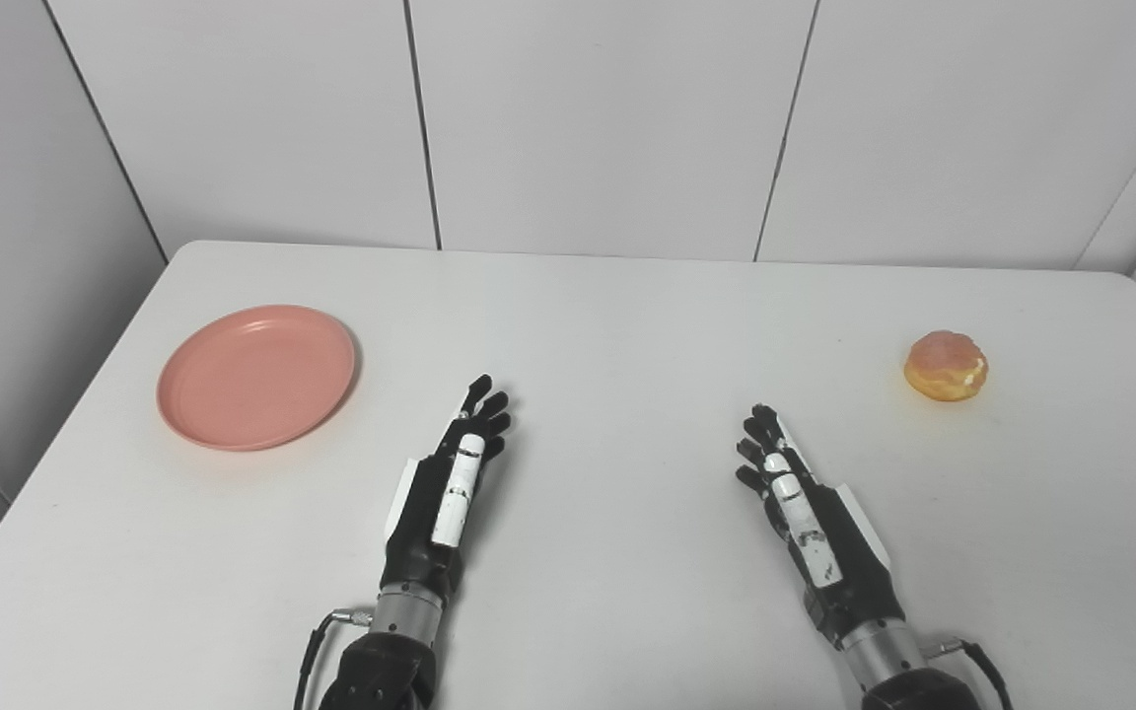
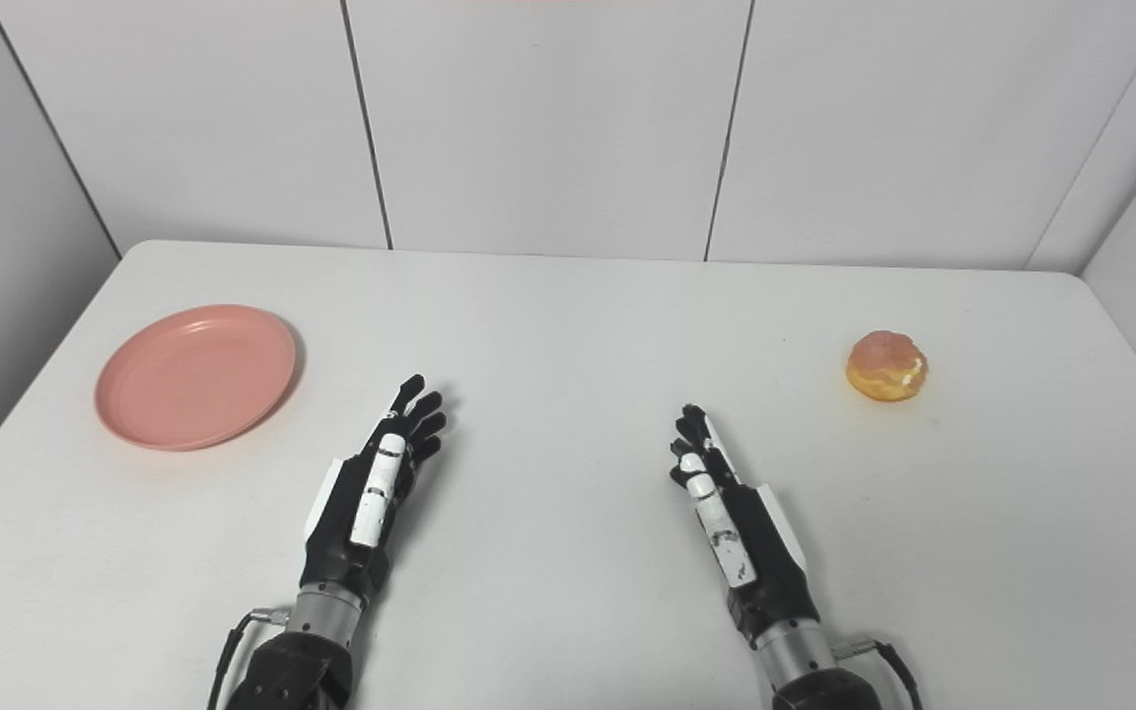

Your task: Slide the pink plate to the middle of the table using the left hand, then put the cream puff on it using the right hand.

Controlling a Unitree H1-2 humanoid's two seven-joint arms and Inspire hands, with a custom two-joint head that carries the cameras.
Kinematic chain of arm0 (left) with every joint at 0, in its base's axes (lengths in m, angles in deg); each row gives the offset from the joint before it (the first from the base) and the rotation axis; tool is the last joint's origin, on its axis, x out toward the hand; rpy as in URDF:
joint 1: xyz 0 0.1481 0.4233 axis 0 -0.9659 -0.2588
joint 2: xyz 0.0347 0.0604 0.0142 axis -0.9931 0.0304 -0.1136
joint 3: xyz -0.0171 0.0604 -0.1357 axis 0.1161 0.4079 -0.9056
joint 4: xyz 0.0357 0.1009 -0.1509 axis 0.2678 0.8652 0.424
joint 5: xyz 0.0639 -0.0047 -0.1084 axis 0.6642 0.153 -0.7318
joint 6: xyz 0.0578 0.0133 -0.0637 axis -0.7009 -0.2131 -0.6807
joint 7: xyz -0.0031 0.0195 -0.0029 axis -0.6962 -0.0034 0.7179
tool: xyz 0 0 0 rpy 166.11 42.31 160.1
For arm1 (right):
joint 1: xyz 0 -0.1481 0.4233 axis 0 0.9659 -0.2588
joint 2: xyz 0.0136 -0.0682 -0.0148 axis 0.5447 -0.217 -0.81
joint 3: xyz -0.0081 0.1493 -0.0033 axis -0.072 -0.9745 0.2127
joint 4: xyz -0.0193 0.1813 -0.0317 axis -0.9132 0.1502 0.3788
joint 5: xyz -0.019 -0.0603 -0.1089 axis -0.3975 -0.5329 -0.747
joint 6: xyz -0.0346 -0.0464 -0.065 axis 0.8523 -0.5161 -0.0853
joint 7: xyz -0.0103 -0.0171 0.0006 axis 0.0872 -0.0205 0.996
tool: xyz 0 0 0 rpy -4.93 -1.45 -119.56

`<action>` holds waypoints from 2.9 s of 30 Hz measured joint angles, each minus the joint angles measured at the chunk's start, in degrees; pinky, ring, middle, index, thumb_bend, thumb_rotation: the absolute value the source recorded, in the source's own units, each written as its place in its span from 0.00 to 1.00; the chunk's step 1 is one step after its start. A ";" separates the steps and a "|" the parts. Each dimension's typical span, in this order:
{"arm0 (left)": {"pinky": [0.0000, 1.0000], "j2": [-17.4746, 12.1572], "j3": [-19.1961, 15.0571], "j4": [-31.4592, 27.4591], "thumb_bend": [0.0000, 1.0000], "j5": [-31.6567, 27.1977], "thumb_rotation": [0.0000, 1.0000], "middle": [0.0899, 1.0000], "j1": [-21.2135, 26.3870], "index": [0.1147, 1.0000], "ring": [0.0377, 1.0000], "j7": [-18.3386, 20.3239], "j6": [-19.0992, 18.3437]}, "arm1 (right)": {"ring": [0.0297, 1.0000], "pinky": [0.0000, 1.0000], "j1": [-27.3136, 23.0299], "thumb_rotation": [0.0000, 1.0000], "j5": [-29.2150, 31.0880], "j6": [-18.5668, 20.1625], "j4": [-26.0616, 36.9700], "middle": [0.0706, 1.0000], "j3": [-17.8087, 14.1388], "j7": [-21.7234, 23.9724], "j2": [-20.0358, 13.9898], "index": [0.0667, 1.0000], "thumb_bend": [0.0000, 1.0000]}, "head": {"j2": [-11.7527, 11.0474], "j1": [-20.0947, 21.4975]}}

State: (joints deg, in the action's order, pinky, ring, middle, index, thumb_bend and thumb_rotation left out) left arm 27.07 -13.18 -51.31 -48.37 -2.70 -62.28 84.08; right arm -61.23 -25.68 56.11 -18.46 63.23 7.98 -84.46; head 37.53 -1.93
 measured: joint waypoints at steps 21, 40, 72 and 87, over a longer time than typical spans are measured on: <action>0.92 -0.11 -0.01 -0.09 0.46 -0.04 1.00 0.92 0.00 0.91 0.92 0.11 -0.01 | 0.97 0.96 0.01 1.00 0.05 0.01 0.03 0.99 -0.04 -0.11 0.27 1.00 0.28 | 0.09 0.09; 0.92 0.10 0.81 1.15 0.43 0.19 1.00 0.92 0.51 0.91 0.91 0.01 0.62 | 0.97 0.97 0.03 1.00 1.06 -2.68 -2.24 0.99 -0.72 0.01 0.30 1.00 0.23 | -7.63 -8.06; 0.91 4.45 2.29 8.67 0.44 6.20 1.00 0.92 5.43 0.91 0.92 -3.05 4.82 | 1.00 1.00 -0.83 1.00 6.23 -6.87 -5.43 1.00 -2.46 3.96 -1.37 1.00 0.13 | -13.97 -20.39; 0.92 4.04 2.89 4.77 0.45 4.90 1.00 0.93 2.88 0.92 0.92 -1.57 4.21 | 1.00 1.00 -0.42 1.00 5.68 -5.26 -3.45 1.00 -2.24 3.10 -0.73 1.00 0.10 | -13.18 -20.13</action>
State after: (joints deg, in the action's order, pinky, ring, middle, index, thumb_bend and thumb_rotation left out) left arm 31.10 -10.29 -46.54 -43.48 0.18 -63.85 88.29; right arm -61.65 -19.99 50.85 -21.91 60.99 11.08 -85.19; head 24.35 -22.06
